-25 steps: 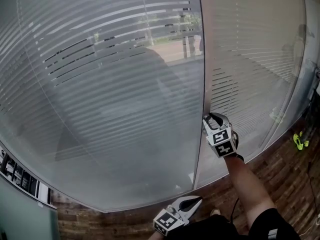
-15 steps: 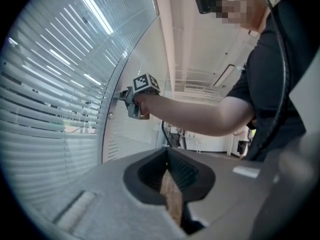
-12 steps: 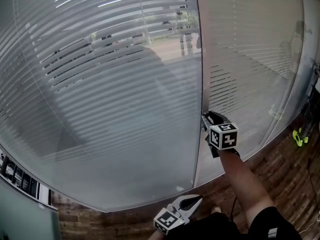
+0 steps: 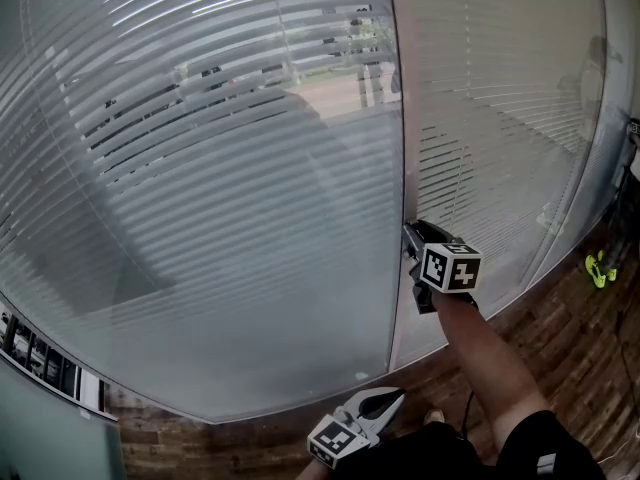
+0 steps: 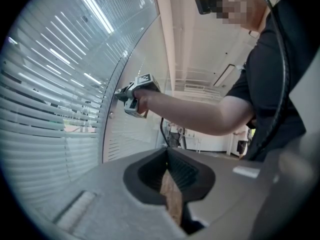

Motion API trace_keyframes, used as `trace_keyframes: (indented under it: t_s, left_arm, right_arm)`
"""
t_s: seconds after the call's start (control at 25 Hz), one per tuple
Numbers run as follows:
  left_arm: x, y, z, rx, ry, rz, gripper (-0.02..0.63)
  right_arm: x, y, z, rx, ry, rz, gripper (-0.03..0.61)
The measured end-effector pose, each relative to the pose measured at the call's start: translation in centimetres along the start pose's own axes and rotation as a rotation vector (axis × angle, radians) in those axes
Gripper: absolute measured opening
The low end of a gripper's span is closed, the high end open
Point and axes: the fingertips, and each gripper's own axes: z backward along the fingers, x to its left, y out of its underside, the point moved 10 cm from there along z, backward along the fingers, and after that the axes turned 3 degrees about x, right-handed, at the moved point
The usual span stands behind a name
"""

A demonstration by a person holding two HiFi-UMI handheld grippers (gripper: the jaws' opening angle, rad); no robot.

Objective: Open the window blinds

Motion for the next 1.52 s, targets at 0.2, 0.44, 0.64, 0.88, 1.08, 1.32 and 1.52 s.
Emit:
trace_keyframes:
  t_s: [0.2,0.44,0.64,0.88,1.08,1.32,1.52]
  left_arm:
    - [0.1,-0.1,0.1,0.0,-0.003,0.0,0.005]
    - [0.1,0.0,0.0,0.003,-0.001,-0.005,0.005]
    - [0.1,-0.1,-0.1,0.0,0.004,-0.009,0.005]
    - [0.0,-0.3,0.2,-0.005,0.002,-0.009,0.005]
    - [-0.2,-0.3,0.5,-0.008,-0.012,-0.009,0.005]
    - [0.5,-0.3,1.7,-0.026,-0.056,0.007,0.005]
    - [0.7,-0.1,2.3,-0.037,-0.075,0.019,0.005]
  right_arm:
    - [-0.1,0.0,0.0,-0.001,-0.003,0.004,0.123]
    - [-0.1,0.1,0.0,0.001,-0.004,0.012,0.123]
    - [-0.1,0.0,-0.1,0.004,-0.005,0.024,0.123]
    - [-0.1,-0.1,-0.2,0.013,-0.01,0.048,0.124]
    - [-0.4,0.0,0.6,0.001,-0.056,0.113,0.173]
    - [0.1,1.2,3.5,-0.041,-0.123,0.24,0.17]
    - [2.5,3.4,7.8,-0.139,-0.252,0.317,0.091]
